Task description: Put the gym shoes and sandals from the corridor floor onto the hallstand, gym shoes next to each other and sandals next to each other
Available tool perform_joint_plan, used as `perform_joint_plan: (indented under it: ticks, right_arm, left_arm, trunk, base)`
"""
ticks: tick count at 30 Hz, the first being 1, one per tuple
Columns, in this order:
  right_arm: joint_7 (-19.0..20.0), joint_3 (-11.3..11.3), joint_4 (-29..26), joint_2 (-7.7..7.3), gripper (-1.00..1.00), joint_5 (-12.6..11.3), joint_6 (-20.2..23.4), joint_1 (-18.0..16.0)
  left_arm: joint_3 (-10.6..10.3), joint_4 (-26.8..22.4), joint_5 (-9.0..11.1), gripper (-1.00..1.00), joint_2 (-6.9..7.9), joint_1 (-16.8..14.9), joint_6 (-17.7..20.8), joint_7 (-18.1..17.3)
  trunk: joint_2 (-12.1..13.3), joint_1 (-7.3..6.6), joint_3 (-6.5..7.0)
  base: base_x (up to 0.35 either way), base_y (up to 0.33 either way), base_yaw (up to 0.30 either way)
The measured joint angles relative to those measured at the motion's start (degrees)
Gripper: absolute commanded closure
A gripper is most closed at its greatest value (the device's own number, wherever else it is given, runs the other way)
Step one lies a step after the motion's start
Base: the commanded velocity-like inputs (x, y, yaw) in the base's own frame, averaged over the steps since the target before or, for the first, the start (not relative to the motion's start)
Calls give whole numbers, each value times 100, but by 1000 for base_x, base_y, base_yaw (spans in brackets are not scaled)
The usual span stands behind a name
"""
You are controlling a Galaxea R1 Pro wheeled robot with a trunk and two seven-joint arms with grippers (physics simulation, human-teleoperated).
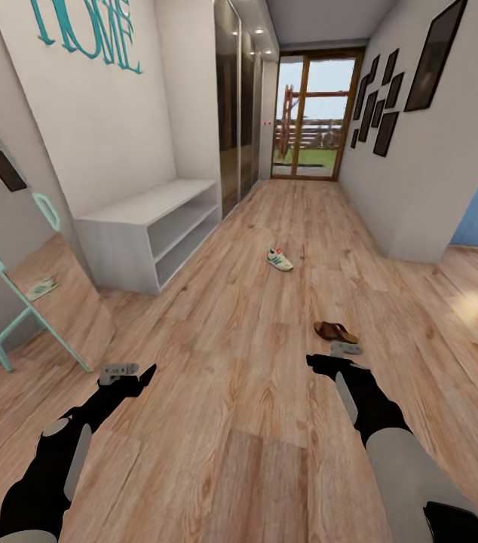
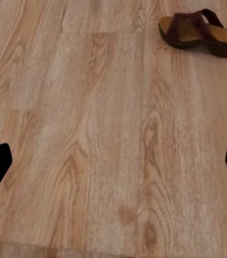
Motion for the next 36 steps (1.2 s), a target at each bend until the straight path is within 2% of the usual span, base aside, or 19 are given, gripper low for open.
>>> perform_joint_plan:
  ticks: [36]
  right_arm:
    - [-1, 0, 1, 0, -100, 15, -1, 0]
  left_arm:
    - [0, -1, 0, -100, 0, 1, 0, 0]
  trunk:
    - [0, 0, -3]
  base:
    - [342, -133, 8]
